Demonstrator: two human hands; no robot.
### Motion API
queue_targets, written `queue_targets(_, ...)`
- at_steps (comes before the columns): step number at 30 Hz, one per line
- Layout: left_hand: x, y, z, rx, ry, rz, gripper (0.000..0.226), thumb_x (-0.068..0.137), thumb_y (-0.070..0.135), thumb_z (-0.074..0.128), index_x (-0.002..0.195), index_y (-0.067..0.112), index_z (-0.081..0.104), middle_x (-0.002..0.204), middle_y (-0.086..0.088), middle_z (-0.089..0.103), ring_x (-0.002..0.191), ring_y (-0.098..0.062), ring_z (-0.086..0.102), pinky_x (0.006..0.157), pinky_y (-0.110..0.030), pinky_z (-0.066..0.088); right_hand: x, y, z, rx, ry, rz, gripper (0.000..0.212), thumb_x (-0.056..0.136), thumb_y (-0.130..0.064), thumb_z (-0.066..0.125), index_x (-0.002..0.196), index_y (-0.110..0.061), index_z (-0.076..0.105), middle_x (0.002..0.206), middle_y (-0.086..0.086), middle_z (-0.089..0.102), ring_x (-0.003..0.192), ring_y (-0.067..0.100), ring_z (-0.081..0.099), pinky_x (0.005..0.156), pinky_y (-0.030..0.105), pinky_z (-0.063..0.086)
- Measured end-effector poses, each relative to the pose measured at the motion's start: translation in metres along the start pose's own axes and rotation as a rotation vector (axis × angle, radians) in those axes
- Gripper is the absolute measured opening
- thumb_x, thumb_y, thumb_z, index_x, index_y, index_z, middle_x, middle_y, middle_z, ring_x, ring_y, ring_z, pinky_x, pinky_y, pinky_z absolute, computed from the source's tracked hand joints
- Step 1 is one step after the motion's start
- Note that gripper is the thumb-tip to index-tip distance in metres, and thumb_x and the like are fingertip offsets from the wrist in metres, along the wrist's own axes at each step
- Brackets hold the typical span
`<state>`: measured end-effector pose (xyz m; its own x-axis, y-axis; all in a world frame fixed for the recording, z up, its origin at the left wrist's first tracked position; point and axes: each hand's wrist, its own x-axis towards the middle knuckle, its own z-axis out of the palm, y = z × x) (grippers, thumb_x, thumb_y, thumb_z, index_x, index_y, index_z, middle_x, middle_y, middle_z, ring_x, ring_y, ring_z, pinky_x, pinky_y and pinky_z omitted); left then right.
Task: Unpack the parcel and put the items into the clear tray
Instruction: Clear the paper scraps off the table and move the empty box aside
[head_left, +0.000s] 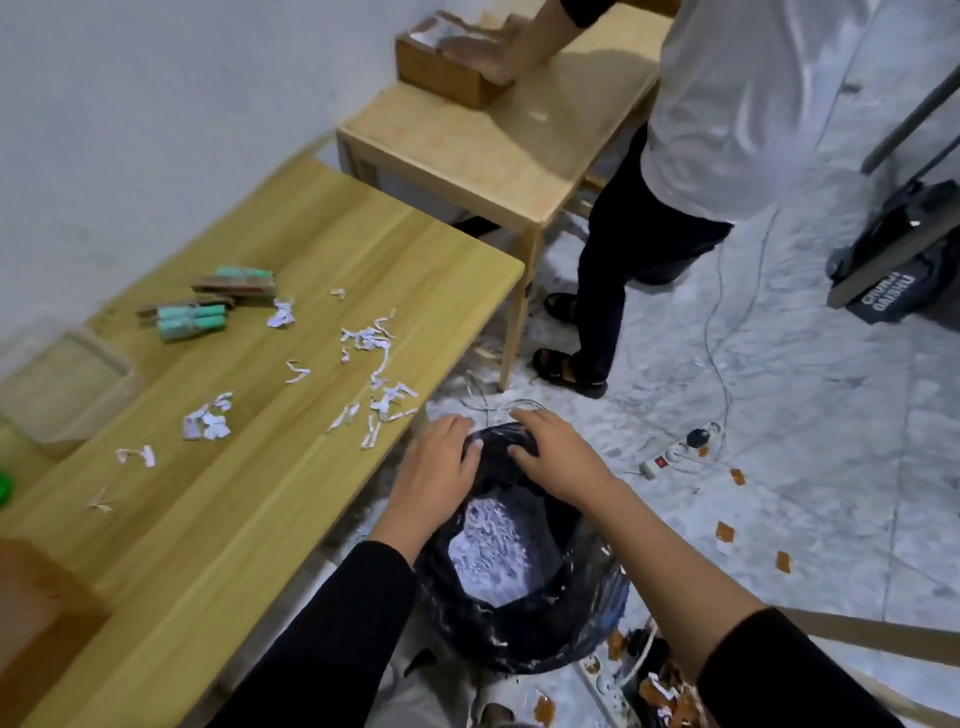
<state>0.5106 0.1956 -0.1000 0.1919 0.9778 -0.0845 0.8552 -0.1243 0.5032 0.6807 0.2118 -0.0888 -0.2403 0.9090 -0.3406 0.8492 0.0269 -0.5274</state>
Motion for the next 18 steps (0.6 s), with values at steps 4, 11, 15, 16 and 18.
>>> queue_targets(4, -0.010, -0.049, -0.050, -0.039, 0.290, -0.172, 0.039, 0.095, 0.036, 0.034, 0.126, 0.016, 0.048, 0.127, -0.001, 0.052, 0.115, -0.019, 0.050, 0.092, -0.034, 0.044, 0.029, -0.056, 0.000, 0.031, 0.019, -0.123, 0.066, 0.090, -0.045, 0.050, 0.144, -0.019, 0.023, 0.150, 0.004, 0.029, 0.138, 0.021, 0.028, 0.107, 0.039, 0.036)
queue_targets(11, -0.066, -0.174, -0.085, -0.068, 0.717, -0.904, 0.049, 0.093, 0.024, 0.046, 0.131, -0.006, 0.037, 0.136, -0.028, 0.040, 0.128, -0.042, 0.036, 0.108, -0.049, 0.031, 0.067, -0.119, 0.061, -0.121, -0.043, -0.204, 0.114, 0.073, -0.072, 0.051, 0.147, -0.011, -0.011, 0.158, 0.006, -0.012, 0.145, 0.021, -0.012, 0.118, 0.038, 0.008)
queue_targets(15, -0.082, -0.209, -0.087, -0.145, 0.731, -1.083, 0.055, 0.094, 0.022, 0.047, 0.132, -0.014, 0.032, 0.140, -0.035, 0.031, 0.133, -0.046, 0.028, 0.112, -0.048, 0.023, 0.100, -0.124, 0.077, -0.230, 0.009, -0.153, 0.130, 0.059, -0.087, 0.042, 0.141, -0.011, -0.025, 0.154, 0.012, -0.024, 0.141, 0.025, -0.024, 0.118, 0.044, -0.002)
queue_targets(16, -0.080, -0.215, -0.087, -0.161, 0.719, -1.105, 0.057, 0.094, 0.023, 0.046, 0.134, -0.014, 0.030, 0.142, -0.034, 0.030, 0.135, -0.045, 0.026, 0.113, -0.046, 0.020, 0.110, -0.124, 0.077, -0.253, 0.015, -0.158, 0.131, 0.058, -0.089, 0.041, 0.141, -0.011, -0.026, 0.154, 0.014, -0.024, 0.141, 0.026, -0.024, 0.119, 0.046, -0.002)
queue_targets(18, -0.073, -0.223, -0.088, -0.145, 0.683, -1.097, 0.058, 0.096, 0.024, 0.044, 0.137, -0.013, 0.028, 0.145, -0.032, 0.028, 0.138, -0.041, 0.023, 0.115, -0.045, 0.017, 0.128, -0.124, 0.075, -0.262, 0.023, -0.160, 0.132, 0.057, -0.090, 0.042, 0.142, -0.013, -0.023, 0.154, 0.014, -0.022, 0.142, 0.028, -0.021, 0.118, 0.047, -0.006)
